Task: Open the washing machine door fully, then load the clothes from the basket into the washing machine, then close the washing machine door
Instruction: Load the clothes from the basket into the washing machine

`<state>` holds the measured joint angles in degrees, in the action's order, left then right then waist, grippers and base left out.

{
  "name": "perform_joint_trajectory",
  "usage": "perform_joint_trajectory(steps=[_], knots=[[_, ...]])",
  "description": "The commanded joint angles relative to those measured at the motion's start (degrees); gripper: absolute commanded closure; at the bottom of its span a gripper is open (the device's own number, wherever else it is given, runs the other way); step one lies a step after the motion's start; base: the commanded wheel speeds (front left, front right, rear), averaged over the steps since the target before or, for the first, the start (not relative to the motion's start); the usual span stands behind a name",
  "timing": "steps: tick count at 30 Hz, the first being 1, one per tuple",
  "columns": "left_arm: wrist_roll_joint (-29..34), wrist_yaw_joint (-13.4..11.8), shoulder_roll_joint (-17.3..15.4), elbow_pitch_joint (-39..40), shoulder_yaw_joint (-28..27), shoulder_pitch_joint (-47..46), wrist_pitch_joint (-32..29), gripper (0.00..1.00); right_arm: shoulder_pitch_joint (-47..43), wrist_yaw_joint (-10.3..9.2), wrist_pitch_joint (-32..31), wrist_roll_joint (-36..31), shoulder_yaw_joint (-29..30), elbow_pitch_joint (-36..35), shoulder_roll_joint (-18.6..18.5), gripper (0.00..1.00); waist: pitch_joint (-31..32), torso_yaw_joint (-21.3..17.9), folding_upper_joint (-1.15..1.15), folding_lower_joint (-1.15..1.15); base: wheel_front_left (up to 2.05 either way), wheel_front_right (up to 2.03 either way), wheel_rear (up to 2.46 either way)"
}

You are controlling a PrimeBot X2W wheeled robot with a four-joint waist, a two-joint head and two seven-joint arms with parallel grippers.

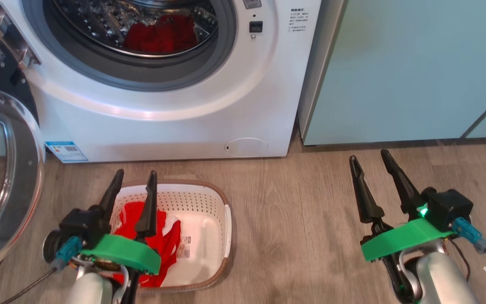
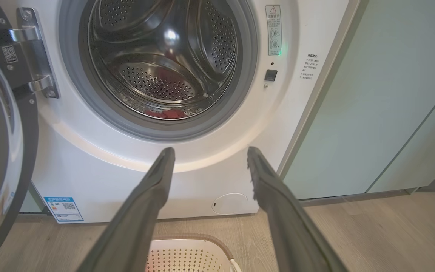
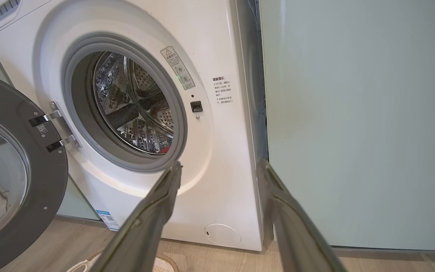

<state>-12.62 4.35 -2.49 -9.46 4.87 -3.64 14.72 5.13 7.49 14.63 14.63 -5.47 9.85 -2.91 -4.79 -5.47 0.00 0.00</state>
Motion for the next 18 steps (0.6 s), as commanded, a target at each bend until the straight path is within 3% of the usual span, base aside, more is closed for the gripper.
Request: perform_joint_trajectory(steps=[1,9,18], knots=[[-0.26,-0.2,-0.39,1.88,-1.49,-2.22,0.28,0.0,1.43,0.0,0.37,0.07,-0.99,-1.98,0.03,0.0,-0.62,0.11,0.0,0.0,0.0,0.0,0.0],[0.32,0.28,-0.39,-1.42,-0.1,-4.6,0.28,0.0,2.59,0.0,0.37,0.26,-0.44,-3.16,0.03,0.0,-6.86,0.51,0.0,0.0,0.0,0.0,0.0],[6.0,0.01,-1.18,-18.68,1.08,-12.86,0.28,0.0,6.35,0.0,0.37,0.15,-0.5,-4.91,0.03,0.0,-17.9,-0.7,0.0,0.0,0.0,0.0,0.0]])
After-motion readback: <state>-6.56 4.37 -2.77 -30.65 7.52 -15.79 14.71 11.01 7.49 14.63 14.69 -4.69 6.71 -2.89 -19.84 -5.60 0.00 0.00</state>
